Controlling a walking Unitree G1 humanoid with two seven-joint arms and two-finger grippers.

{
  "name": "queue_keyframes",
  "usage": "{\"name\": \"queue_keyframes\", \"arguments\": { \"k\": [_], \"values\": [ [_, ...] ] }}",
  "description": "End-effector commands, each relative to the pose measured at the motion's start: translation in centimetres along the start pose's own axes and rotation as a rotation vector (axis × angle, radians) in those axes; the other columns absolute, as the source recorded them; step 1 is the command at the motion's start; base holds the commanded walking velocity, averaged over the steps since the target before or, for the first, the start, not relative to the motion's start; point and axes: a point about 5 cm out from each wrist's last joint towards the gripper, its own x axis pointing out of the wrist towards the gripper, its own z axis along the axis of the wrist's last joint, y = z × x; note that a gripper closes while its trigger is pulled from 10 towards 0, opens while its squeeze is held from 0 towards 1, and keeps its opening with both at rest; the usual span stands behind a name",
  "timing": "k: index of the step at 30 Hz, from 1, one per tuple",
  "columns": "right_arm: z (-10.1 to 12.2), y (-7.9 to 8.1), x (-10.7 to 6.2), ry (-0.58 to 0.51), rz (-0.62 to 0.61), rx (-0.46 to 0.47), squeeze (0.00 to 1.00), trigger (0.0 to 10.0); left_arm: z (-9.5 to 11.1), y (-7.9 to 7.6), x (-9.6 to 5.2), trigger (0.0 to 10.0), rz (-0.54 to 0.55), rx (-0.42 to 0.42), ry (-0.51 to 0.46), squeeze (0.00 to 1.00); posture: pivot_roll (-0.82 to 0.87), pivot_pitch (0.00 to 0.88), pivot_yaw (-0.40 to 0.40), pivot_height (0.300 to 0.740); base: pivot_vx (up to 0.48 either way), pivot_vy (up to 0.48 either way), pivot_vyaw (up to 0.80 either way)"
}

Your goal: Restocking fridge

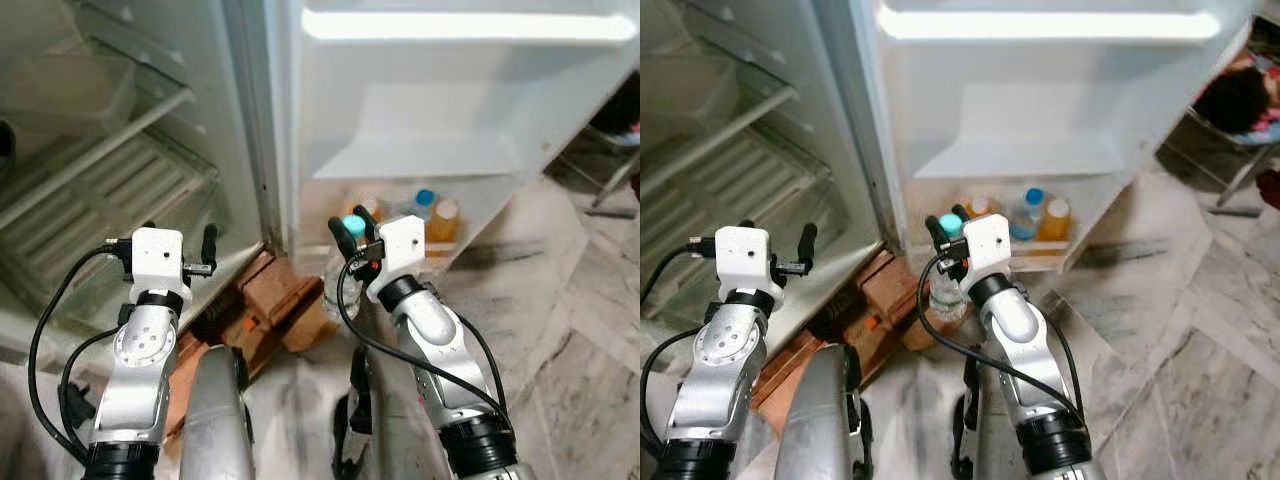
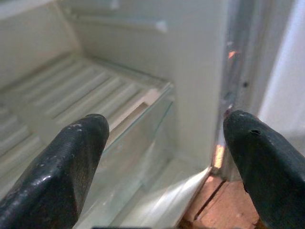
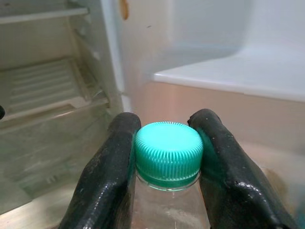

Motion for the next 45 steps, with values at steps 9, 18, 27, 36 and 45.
{"name": "queue_keyframes", "arguments": {
  "k": [9,18,27,36,45],
  "values": [
    [0.8,0.1,0.0,-0.036,0.008,-0.013,0.00,10.0,-0.2,-0.1,-0.2,10.0,0.006,-0.012,0.014,0.00,0.02,0.233,-0.049,0.603,0.085,0.000,0.00],
    [0.6,0.2,0.0,-0.023,0.017,0.003,0.00,10.0,-0.1,-0.2,-0.1,10.0,0.008,-0.013,0.014,0.00,0.02,0.243,-0.047,0.603,0.000,0.000,0.00],
    [0.6,0.5,0.9,-0.030,0.077,-0.041,0.00,10.0,0.2,-0.1,-0.4,10.0,0.007,-0.010,0.010,0.00,0.05,0.279,-0.047,0.573,0.000,0.000,0.00],
    [3.0,-1.9,4.5,-0.140,0.033,-0.247,0.00,10.0,0.7,0.7,-1.1,10.0,0.030,0.003,-0.006,0.00,0.11,0.304,-0.061,0.569,0.000,0.000,0.00],
    [3.6,-2.0,5.9,-0.181,0.014,-0.281,0.00,10.0,0.8,1.0,-1.9,10.0,0.044,0.023,-0.001,0.00,0.14,0.320,-0.064,0.569,0.000,0.000,0.00]
  ]
}}
